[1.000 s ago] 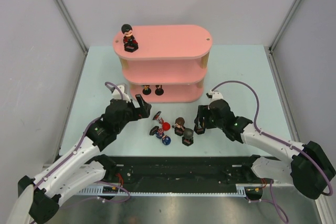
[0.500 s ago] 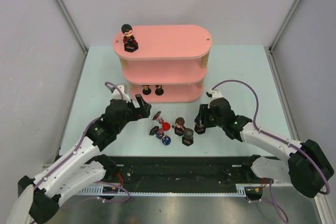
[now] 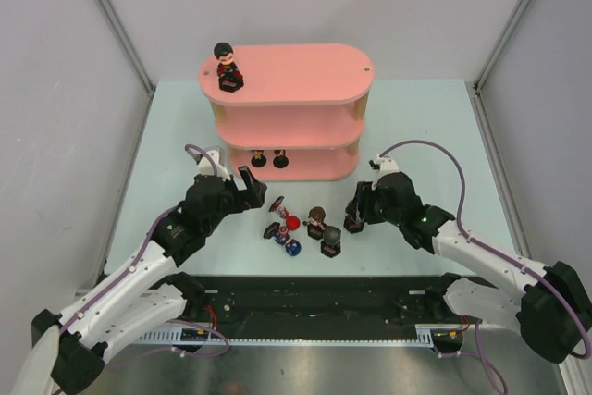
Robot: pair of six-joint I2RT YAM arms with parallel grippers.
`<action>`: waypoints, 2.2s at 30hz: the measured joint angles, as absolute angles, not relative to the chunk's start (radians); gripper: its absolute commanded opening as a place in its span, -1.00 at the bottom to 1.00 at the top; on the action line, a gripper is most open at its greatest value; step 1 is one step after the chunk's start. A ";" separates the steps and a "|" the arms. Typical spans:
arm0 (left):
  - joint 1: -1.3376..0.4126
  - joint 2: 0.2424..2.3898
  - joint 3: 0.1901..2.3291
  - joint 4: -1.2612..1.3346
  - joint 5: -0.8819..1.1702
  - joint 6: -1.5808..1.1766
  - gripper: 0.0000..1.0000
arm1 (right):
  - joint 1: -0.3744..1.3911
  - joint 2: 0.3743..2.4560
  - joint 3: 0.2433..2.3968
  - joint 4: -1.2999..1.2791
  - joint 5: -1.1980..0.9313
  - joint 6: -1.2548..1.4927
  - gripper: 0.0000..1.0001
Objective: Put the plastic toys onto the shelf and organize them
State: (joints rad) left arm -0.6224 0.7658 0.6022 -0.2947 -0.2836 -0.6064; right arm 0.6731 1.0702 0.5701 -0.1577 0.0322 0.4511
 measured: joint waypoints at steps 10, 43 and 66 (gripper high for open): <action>-0.622 0.746 0.602 -0.303 -0.286 -0.614 1.00 | 0.615 1.011 0.737 -0.227 0.048 0.407 -1.00; -0.623 0.721 0.602 -0.361 -0.329 -0.630 0.99 | 0.551 1.303 1.190 -0.184 0.040 0.361 -1.00; -0.623 0.727 0.602 -0.361 -0.329 -0.628 0.99 | 0.599 1.371 1.235 -0.141 0.131 0.339 -1.00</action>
State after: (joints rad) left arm -0.6228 0.7265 0.6022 -0.3607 -0.3286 -0.6281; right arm 0.5995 1.3708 1.2350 -0.1410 0.1314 0.3386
